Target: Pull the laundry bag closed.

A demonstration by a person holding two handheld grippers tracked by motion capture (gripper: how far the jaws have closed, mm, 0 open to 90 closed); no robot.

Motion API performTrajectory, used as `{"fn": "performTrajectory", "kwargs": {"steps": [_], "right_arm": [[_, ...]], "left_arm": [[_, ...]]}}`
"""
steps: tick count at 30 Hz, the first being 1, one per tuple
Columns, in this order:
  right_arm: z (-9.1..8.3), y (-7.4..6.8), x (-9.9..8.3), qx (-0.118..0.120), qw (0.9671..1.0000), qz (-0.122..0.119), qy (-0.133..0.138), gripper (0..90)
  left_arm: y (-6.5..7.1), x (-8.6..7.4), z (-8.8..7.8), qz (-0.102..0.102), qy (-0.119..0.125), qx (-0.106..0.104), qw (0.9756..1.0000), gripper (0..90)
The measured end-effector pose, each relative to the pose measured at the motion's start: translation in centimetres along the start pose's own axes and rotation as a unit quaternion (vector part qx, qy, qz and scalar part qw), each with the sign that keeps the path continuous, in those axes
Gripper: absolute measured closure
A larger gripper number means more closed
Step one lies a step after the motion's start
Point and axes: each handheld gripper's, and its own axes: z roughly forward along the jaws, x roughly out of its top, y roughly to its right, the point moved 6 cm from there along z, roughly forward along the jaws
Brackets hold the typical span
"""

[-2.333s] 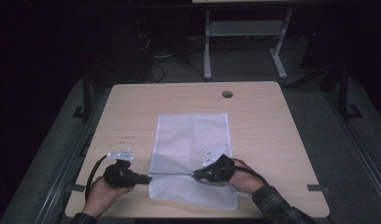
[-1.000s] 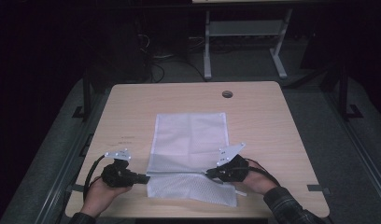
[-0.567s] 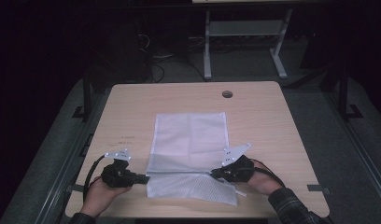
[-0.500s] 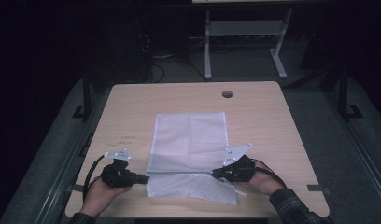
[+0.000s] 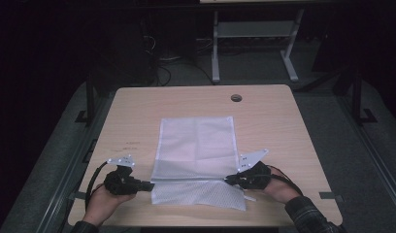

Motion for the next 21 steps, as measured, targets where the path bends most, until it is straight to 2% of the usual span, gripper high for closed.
{"fn": "performTrajectory", "kwargs": {"steps": [4, 7, 21], "right_arm": [[-0.1, 0.0, -0.1, 0.001, 1.0, -0.001, 0.0, 86.5], [-0.2, 0.0, -0.2, 0.001, 0.9999, -0.01, -0.005, 86.5], [-1.1, 0.3, -1.2, -0.001, 1.0, -0.003, -0.006, 86.5]], "left_arm": [[0.0, 0.0, 0.0, 0.001, -0.001, 0.001, 1.0, 89.6], [-0.2, -0.1, -0.2, 0.002, -0.002, 0.01, 0.9999, 89.6], [-0.2, -0.2, -0.3, -0.001, -0.002, 0.01, 0.9999, 89.6]]}}
